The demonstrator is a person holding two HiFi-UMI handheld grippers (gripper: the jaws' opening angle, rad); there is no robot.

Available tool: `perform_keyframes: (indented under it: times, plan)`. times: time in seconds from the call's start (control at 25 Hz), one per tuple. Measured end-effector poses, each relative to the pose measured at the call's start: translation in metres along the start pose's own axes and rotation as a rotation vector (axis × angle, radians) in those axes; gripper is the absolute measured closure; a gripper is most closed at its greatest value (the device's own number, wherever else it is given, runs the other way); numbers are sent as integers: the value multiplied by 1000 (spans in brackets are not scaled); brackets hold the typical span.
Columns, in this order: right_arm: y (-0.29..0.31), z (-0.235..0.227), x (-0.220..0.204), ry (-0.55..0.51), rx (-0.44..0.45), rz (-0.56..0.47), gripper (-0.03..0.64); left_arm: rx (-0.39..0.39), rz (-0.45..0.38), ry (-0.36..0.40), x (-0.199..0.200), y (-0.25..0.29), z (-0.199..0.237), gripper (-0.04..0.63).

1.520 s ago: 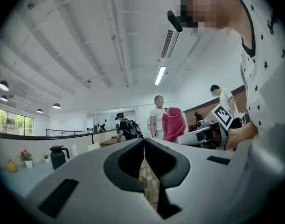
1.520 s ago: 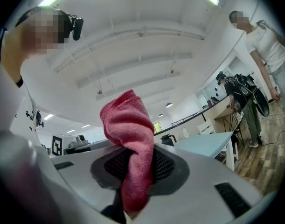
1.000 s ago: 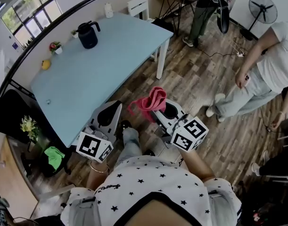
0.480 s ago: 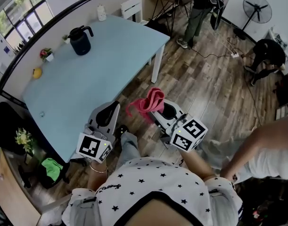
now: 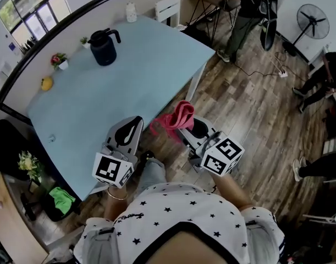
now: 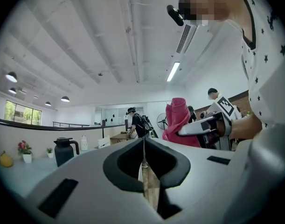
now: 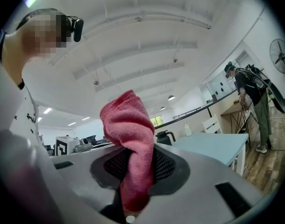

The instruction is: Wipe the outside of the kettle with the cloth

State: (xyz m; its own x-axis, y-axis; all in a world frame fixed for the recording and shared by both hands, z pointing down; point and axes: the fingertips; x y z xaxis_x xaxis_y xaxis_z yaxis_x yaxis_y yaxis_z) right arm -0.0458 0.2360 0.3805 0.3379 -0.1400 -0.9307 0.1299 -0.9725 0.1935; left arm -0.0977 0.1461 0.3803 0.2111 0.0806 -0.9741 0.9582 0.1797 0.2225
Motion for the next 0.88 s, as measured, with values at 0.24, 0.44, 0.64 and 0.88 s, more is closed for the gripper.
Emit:
perform_keyframes:
  times: [0.24,0.44,0.64,0.88]
  plan:
    - [75,-17,26,-5,25,23,515,30,7,-39,-2,16,76,565]
    - [135,-28,51,-23,59,46,515,79,-2,-32,9,23,138,565]
    - [195,-27,62,-38,112,85,515,142,2,-60,4,14,187,565]
    - [252,-10,53,-37,224,146,515,264,16,-87,-11,-14,229,565]
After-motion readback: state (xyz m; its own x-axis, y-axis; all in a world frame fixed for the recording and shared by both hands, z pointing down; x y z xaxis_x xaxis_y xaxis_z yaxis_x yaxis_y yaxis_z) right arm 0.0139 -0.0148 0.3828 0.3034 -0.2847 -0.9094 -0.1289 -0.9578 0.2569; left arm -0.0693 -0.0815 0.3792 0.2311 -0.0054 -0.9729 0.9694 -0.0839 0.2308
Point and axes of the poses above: the fingertips, and each gripper's own axes: y forward along the fingers, z to its left, x out of its top, and after that the axes turned 11 degrees about z, right-handed
